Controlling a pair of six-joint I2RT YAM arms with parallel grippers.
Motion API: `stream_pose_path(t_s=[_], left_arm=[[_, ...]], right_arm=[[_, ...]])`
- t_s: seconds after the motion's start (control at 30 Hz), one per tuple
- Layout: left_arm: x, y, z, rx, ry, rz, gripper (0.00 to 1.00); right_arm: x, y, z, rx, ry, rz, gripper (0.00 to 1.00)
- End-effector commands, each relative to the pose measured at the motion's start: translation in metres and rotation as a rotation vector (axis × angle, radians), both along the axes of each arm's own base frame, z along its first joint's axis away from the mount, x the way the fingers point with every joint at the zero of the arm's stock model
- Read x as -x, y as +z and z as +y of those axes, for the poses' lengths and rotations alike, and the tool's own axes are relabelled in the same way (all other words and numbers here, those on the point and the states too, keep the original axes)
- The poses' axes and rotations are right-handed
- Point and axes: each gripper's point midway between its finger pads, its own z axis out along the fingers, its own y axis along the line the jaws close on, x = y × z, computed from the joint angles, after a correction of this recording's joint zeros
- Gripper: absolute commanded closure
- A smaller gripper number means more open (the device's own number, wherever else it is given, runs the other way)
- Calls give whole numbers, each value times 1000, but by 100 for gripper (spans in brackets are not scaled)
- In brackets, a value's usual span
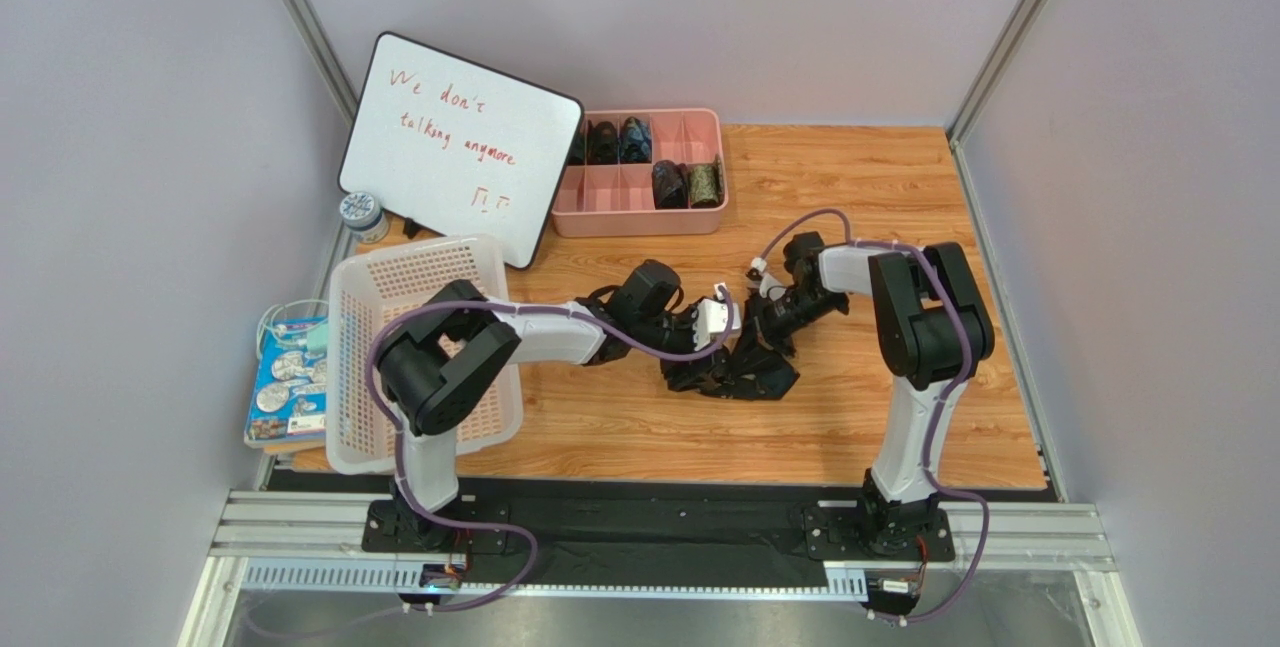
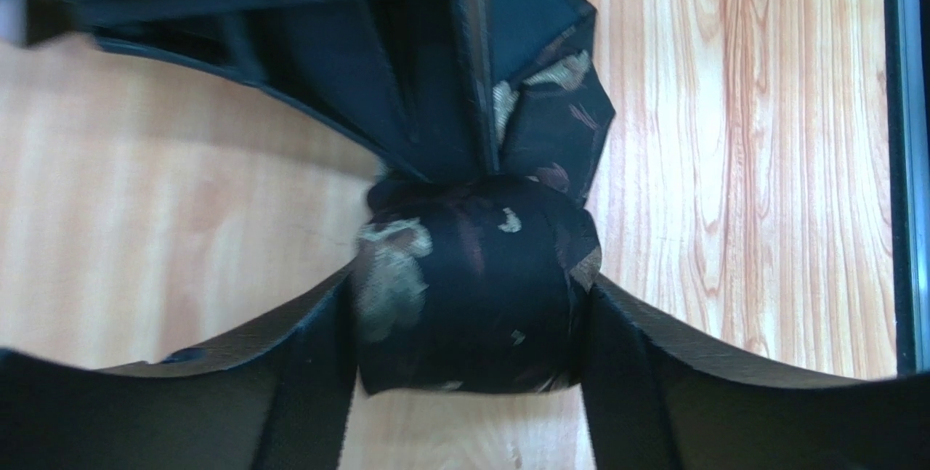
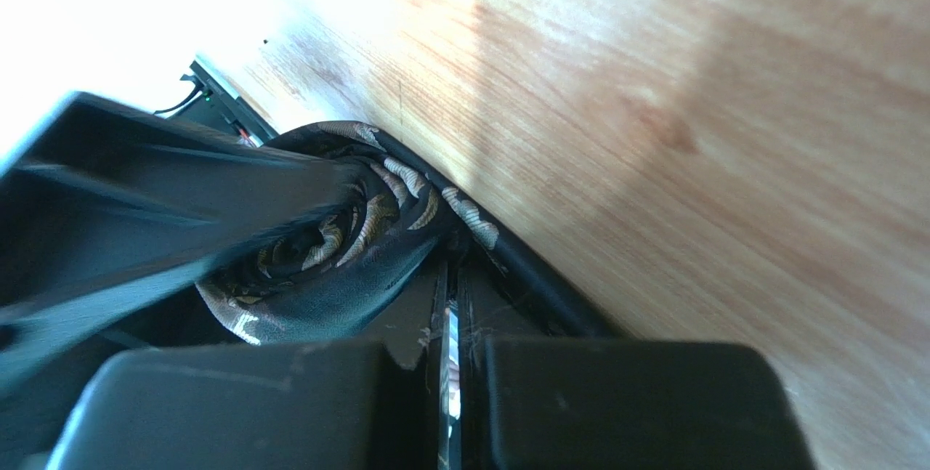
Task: Roll the ties
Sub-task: Roll the tie at the center of the board.
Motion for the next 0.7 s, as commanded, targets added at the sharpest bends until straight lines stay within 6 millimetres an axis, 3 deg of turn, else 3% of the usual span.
stream_pose_path(t_s=[0.0,0.07,0.1,0.17,0.2,0.23,0.3,0.33,0.4,0.47,0.6,0.63,0.67], left_arm=[[9,-9,-10,-8,-63,18,40],[12,-15,-6,-47,-62,18,51],[15,-22,0,-87,-62,25,62],[14,-28,5,-138,-49,7,71],[17,-34,13,-179,-52,16,77],[18,-36,16,-197,-52,15,79],[18,-41,24,-244,-32,15,83],[18,-44,28,-261,-26,19,84],[16,-51,34,-305,1,24,86],[12,-54,35,-326,33,35,87],[10,-59,32,-338,69,80,89],[9,-58,29,-332,72,84,89],[10,-58,28,-330,83,103,89]], right_arm=[[-25,-36,-18,193,45,-140,100],[-38,-29,-11,178,52,-179,100],[-43,-26,-8,160,57,-187,100],[-42,-24,-8,151,92,-166,99],[-51,-15,-6,135,107,-188,96],[-45,-8,-7,121,115,-151,89],[-51,8,-13,91,108,-167,80],[-45,18,-15,73,105,-138,68],[-43,35,-23,52,116,-157,60],[-29,52,-27,42,131,-117,57],[-6,50,-30,45,163,-70,66],[-1,44,-31,58,173,-55,77],[3,38,-30,72,189,-42,81]])
